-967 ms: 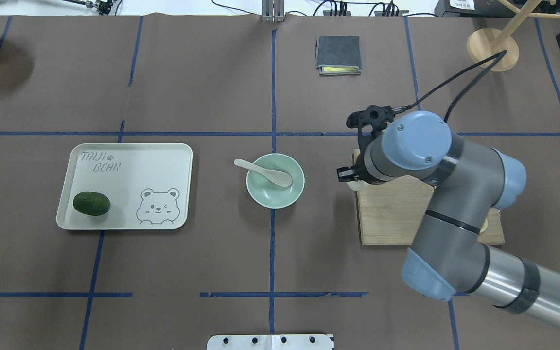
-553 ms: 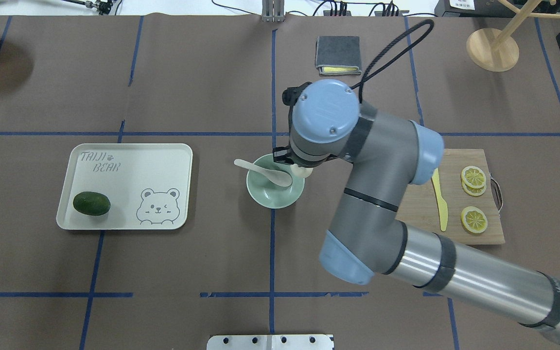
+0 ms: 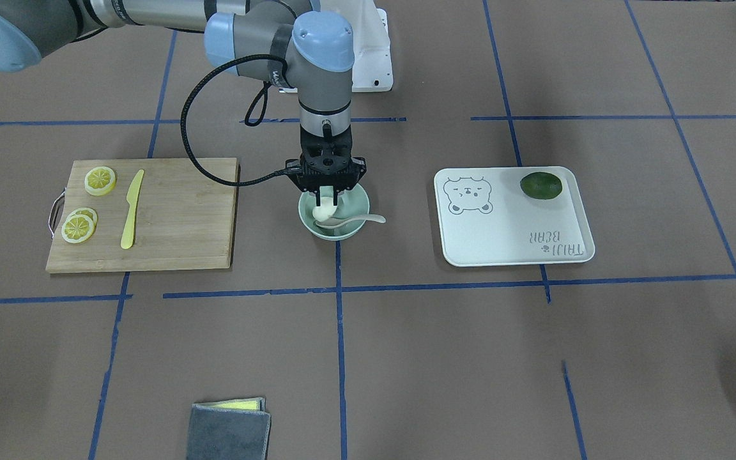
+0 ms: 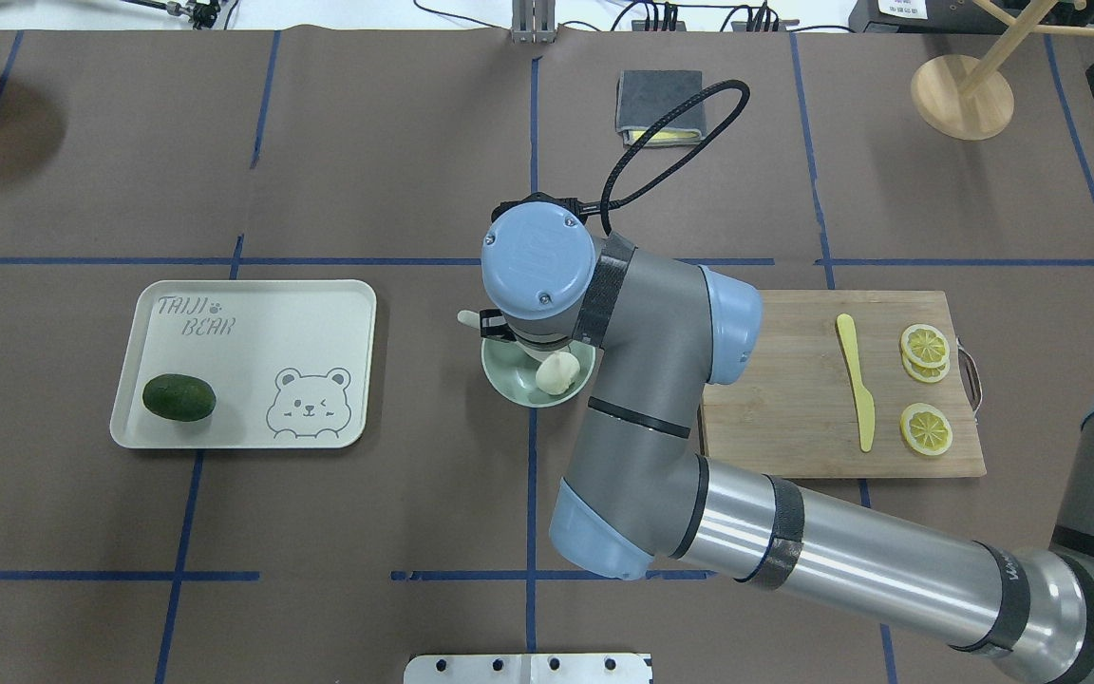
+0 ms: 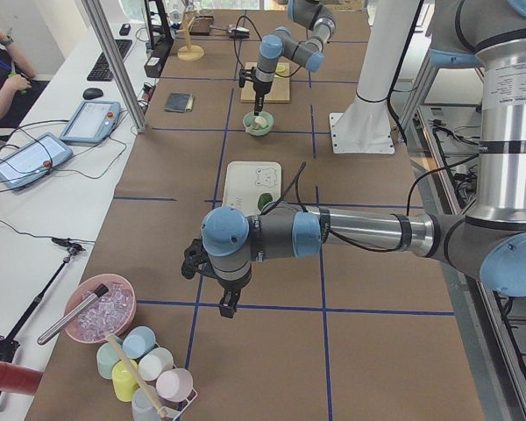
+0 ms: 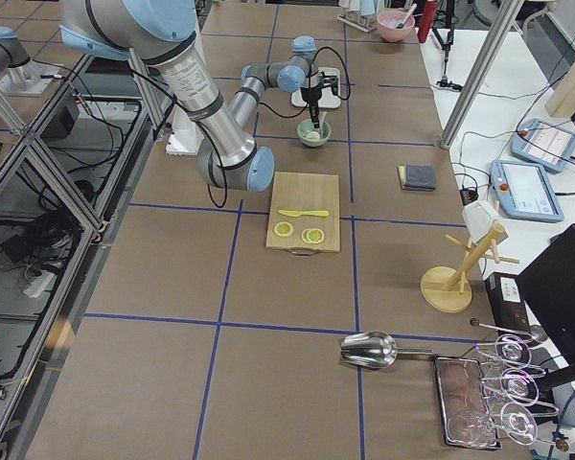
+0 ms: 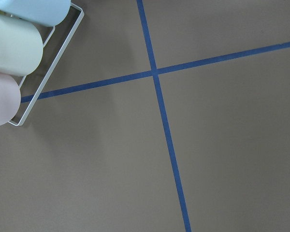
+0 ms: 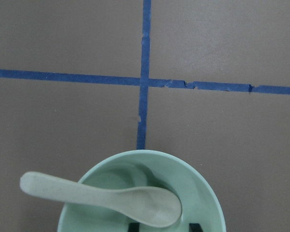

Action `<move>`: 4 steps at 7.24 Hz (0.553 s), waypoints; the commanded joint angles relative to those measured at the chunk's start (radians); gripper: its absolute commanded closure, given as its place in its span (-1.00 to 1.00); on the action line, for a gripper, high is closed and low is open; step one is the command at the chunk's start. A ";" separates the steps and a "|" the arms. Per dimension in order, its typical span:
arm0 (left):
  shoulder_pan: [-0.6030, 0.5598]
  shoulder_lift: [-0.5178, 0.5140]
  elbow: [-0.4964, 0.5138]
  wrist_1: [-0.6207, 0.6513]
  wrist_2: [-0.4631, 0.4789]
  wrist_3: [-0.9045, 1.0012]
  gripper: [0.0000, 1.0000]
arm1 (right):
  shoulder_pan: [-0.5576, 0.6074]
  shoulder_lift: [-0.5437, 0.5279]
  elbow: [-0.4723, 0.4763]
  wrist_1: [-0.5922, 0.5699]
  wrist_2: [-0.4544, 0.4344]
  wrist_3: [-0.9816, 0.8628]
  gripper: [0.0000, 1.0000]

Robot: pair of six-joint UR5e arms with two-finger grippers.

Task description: Put spoon and bun in bowl

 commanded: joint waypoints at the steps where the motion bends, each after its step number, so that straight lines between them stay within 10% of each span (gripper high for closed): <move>1: 0.000 0.000 0.000 0.000 0.000 0.000 -1.00 | 0.001 -0.004 0.005 0.001 -0.002 -0.017 -1.00; 4: 0.001 -0.003 0.000 0.008 0.005 0.003 -1.00 | 0.165 -0.094 0.106 0.007 0.157 -0.220 -1.00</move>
